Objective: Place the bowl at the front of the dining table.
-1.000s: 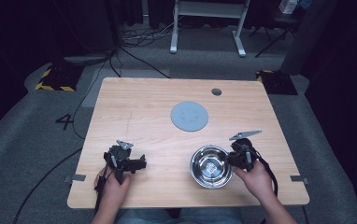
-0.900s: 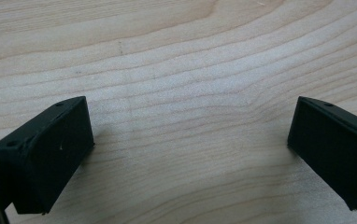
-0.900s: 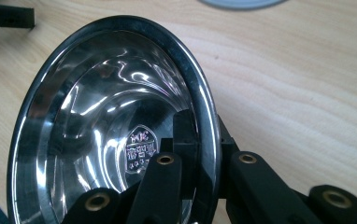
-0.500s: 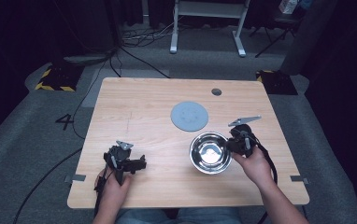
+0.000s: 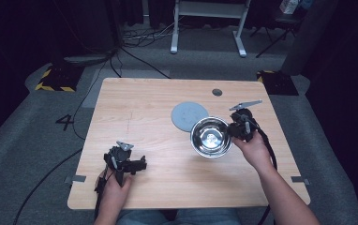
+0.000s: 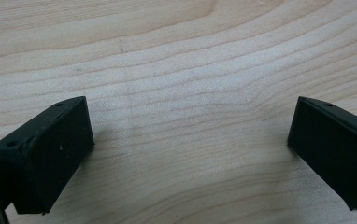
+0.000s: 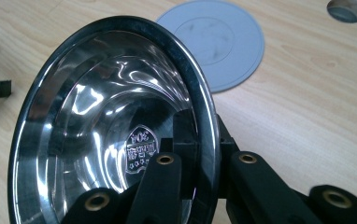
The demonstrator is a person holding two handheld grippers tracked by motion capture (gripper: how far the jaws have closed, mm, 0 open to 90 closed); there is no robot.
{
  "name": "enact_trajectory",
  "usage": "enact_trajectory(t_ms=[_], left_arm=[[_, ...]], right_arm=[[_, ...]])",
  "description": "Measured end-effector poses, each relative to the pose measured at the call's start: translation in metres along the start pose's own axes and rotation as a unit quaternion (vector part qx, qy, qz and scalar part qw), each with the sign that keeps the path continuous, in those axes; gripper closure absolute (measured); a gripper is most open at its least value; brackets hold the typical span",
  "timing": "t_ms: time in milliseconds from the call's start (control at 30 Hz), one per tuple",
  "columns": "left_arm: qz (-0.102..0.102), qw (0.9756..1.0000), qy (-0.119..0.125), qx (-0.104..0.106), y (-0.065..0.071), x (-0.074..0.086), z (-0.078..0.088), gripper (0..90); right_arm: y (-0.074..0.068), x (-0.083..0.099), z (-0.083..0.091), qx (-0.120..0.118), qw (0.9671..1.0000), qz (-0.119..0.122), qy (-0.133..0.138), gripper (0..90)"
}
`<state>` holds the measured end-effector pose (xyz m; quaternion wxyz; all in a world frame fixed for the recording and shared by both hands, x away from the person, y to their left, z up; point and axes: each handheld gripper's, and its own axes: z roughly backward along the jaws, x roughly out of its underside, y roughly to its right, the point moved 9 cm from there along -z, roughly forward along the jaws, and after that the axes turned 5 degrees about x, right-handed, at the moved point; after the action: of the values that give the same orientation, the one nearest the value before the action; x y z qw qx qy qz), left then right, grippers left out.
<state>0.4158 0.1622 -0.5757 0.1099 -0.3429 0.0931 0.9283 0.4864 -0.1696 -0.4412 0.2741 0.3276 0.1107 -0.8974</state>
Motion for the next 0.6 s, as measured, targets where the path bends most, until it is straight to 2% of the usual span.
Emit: enact_trajectory(t_ms=[300, 600], left_arm=[[0.000, 1.0000, 0.000, -0.001, 0.000, 0.000, 0.000, 0.4], [0.000, 1.0000, 0.000, 0.000, 0.000, 0.000, 0.000, 0.4]], right_arm=[[0.018, -0.027, -0.008, 0.015, 0.9997, -0.015, 0.012, 85.6], [0.023, -0.051, -0.016, 0.029, 0.9992, -0.018, 0.022, 85.5]])
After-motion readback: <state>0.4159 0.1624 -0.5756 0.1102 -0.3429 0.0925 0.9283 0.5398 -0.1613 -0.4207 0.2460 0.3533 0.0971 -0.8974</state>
